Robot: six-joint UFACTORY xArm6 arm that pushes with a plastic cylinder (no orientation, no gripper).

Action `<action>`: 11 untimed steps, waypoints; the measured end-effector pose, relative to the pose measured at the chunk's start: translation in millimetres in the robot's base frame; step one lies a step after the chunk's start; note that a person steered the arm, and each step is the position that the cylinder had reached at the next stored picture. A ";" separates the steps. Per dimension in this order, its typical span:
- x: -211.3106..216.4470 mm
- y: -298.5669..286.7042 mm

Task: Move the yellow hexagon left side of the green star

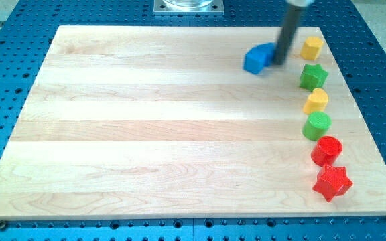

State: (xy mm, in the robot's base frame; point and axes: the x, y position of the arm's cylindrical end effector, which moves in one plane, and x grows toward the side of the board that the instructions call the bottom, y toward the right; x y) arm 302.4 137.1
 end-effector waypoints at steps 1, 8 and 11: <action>10.0 4.2; -79.8 10.6; -34.6 120.4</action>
State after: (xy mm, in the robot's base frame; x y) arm 267.8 257.5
